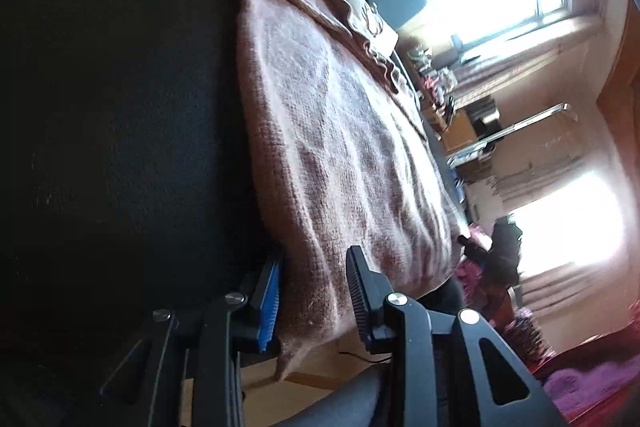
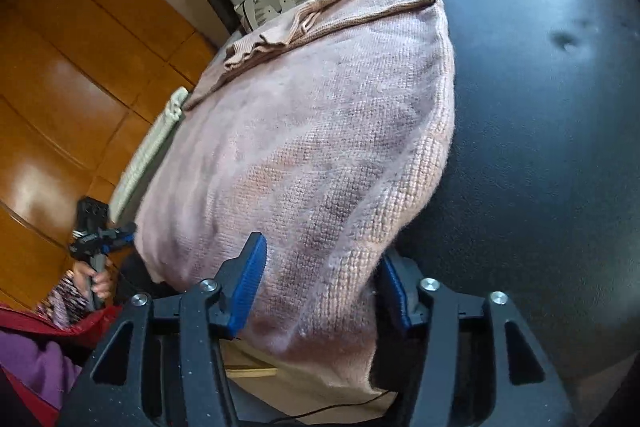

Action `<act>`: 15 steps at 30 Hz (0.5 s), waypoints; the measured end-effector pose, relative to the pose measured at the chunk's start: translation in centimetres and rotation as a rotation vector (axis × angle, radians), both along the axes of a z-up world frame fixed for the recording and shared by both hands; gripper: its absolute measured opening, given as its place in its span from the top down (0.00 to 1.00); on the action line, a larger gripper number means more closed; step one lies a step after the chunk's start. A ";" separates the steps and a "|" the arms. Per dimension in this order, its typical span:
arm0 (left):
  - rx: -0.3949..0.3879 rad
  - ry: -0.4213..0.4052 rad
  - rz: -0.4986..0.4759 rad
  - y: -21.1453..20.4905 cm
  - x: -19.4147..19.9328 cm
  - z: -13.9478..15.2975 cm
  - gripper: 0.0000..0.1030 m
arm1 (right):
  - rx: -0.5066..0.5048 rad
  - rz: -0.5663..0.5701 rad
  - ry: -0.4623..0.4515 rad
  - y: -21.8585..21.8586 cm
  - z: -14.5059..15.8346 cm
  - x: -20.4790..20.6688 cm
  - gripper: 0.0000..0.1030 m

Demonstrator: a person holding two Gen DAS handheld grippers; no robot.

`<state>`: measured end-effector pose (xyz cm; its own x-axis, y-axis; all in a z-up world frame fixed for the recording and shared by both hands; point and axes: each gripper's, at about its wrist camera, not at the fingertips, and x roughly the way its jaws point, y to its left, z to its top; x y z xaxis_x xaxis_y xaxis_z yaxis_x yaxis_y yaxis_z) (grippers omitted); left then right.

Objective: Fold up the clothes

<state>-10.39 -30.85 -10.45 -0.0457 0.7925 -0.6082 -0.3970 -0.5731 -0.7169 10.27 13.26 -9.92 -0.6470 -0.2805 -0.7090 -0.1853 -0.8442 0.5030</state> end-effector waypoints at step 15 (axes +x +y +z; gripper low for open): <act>0.039 0.080 0.054 -0.3 0.4 3.3 0.96 | -0.224 -0.135 0.010 2.1 0.5 0.8 0.92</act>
